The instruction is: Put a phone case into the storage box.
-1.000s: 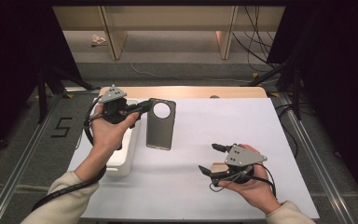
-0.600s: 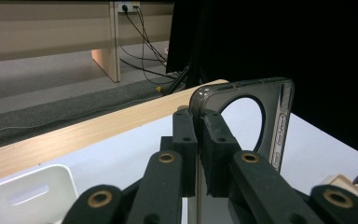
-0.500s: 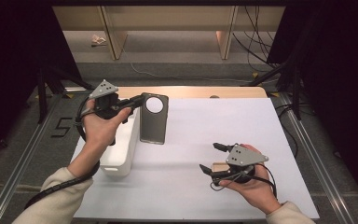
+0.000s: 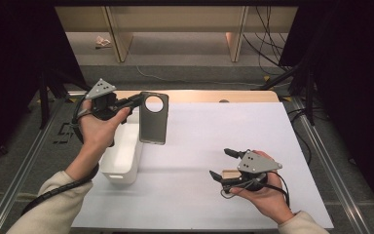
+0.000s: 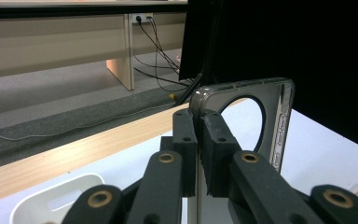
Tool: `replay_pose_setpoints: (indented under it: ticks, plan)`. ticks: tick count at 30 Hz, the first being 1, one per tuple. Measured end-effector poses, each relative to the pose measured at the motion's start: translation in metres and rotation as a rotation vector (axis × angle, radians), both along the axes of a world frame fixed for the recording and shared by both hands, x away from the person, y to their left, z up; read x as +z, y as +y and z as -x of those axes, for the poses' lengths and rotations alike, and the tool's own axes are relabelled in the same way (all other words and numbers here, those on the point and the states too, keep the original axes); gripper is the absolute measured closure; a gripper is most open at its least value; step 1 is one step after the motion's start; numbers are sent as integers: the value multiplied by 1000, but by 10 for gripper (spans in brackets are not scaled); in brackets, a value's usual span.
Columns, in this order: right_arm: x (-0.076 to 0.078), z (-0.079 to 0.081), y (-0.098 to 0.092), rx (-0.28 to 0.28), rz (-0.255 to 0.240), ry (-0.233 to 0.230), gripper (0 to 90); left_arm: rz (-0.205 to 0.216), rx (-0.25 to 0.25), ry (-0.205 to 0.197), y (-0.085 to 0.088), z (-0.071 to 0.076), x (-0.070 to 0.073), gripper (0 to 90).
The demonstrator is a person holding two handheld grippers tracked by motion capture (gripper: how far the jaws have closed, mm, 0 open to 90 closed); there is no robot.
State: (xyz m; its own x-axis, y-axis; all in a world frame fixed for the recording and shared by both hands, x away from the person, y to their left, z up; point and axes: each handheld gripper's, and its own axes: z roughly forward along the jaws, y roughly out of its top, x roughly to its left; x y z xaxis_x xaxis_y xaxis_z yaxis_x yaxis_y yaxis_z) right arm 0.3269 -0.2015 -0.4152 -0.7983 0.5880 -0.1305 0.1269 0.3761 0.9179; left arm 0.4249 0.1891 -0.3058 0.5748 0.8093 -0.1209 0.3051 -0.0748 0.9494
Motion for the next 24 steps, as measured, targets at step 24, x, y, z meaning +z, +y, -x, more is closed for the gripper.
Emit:
replay_pose_setpoints:
  ticks: [24]
  plan:
    - [0,-4,-12,-29,-6,6,194,19,66,-15,29,-7,4,847]
